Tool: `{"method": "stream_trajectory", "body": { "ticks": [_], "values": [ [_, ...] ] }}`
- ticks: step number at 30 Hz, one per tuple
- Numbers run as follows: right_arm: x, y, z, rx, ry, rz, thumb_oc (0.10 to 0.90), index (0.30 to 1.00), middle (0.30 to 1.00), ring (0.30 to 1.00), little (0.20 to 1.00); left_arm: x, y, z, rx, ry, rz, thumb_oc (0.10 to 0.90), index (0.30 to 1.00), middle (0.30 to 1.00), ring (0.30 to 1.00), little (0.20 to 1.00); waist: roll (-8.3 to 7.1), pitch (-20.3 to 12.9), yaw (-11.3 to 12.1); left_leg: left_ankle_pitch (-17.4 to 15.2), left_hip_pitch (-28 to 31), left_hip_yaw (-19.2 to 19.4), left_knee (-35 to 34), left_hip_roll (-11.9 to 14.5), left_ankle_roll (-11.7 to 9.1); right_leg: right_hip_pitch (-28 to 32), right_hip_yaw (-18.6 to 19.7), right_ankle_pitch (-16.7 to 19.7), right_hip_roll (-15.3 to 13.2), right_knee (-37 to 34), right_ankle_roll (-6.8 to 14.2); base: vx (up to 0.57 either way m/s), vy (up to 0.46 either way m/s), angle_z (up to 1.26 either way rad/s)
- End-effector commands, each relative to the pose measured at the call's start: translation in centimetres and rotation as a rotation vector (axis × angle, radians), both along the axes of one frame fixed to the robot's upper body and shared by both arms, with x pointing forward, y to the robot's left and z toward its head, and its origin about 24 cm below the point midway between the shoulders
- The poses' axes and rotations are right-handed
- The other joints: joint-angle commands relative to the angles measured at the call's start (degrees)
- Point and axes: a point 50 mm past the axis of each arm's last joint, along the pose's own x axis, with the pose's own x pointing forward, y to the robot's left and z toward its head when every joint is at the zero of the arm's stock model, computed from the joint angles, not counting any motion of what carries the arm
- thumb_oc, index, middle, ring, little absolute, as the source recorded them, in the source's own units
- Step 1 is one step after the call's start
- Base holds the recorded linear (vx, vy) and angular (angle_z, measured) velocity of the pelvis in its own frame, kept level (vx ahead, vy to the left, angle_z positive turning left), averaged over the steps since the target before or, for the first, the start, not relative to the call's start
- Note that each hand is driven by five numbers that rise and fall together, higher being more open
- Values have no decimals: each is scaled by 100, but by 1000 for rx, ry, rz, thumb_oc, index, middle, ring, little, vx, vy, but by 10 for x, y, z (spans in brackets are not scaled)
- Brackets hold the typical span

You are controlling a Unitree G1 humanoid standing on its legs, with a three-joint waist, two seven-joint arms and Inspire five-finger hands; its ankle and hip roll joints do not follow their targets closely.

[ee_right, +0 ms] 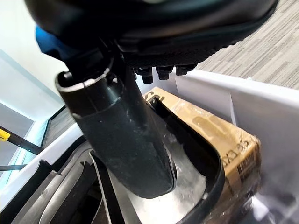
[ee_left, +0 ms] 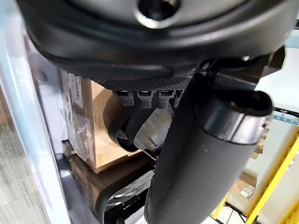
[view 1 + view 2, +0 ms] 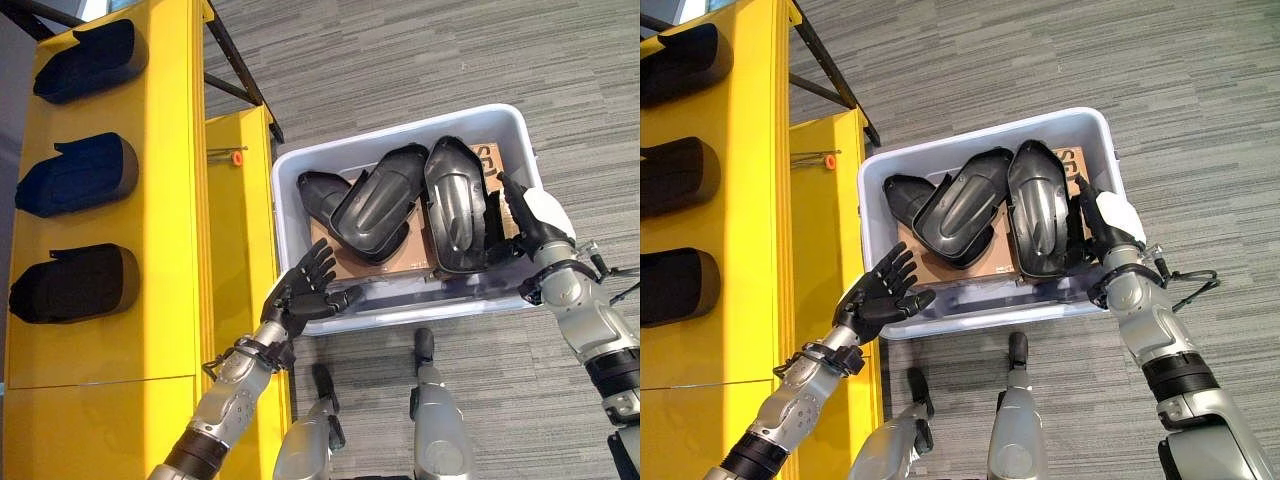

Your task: Move parts from the plastic box to the shelf.

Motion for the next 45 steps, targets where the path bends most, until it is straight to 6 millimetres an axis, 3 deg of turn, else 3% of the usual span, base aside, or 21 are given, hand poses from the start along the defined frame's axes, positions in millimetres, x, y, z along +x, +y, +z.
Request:
{"method": "stream_trajectory", "body": {
  "ticks": [1, 9, 13, 15, 18, 20, 23, 28, 45],
  "values": [
    [-6, 30, 63, -77, -245, 171, 900, 1000, 1000, 1000, 1000, -5, 15, 31, -26, -174, 34, 900, 1000, 1000, 1000, 1000, -200, -168, -146, -663, -460, -31, 704, -98, 219, -142, 216, -1572, 48, 1068, -219, -12, 34, -11],
    [-25, 48, 54, -95, -252, 275, 900, 1000, 1000, 1000, 1000, -10, 22, 20, 4, -141, 67, 900, 1000, 1000, 1000, 1000, -155, -11, -277, -696, -635, -1, 748, -195, 271, -362, 353, -1594, 80, 1148, -211, -41, 27, -11],
    [-30, 57, 60, -197, -215, 352, 900, 1000, 1000, 1000, 1000, -13, 28, 20, 71, -159, 54, 900, 1000, 1000, 1000, 1000, -131, -11, -256, -672, -812, 25, 765, -228, 283, -512, 371, -1600, 95, 1178, -201, -44, 1, -8],
    [-34, 56, 64, -342, -256, 314, 900, 1000, 1000, 1000, 1000, -14, 31, 20, 110, -157, 39, 900, 1000, 1000, 1000, 1000, -145, -11, -255, -698, -906, 7, 803, -251, 301, -575, 366, -1627, 86, 1205, -181, -62, -41, -1],
    [-41, 59, 71, -402, -258, 325, 900, 1000, 1000, 1000, 1000, -19, 34, 18, 147, -146, 40, 900, 1000, 1000, 1000, 1000, -145, -11, -234, -654, -1124, -6, 852, -256, 298, -780, 376, -1592, 109, 1248, -182, -69, -16, -2],
    [-44, 61, 71, -419, -256, 339, 900, 1000, 1000, 1000, 1000, -23, 32, 18, 40, -141, -40, 900, 1000, 1000, 1000, 1000, -139, -11, -238, -661, -1248, -33, 908, -280, 298, -902, 394, -1633, 116, 1322, -191, -44, 16, -3],
    [-42, 61, 70, -428, -238, 339, 900, 1000, 1000, 1000, 1000, -24, 32, 18, -18, -138, -17, 900, 1000, 1000, 1000, 1000, -94, -11, -228, -615, -1422, -41, 923, -295, 304, -1087, 420, -1611, 113, 1356, -198, -60, 34, -3],
    [-38, 62, 74, -488, -305, 323, 900, 1000, 1000, 1000, 1000, -20, 39, 26, 30, -191, 48, 900, 1000, 1000, 1000, 1000, -96, -11, -173, -593, -1879, -91, 1084, -306, 336, -1485, 436, -1613, 121, 1468, -229, -58, -9, 0],
    [-29, 68, 77, -510, -428, 264, 900, 1000, 1000, 1000, 1000, -15, 36, 34, 58, -229, 79, 900, 1000, 1000, 1000, 1000, -64, -11, -27, -616, -2888, -215, 1573, -396, 392, -2409, 508, -1673, 126, 1898, -301, -8, -2, 0]
  ]
}}
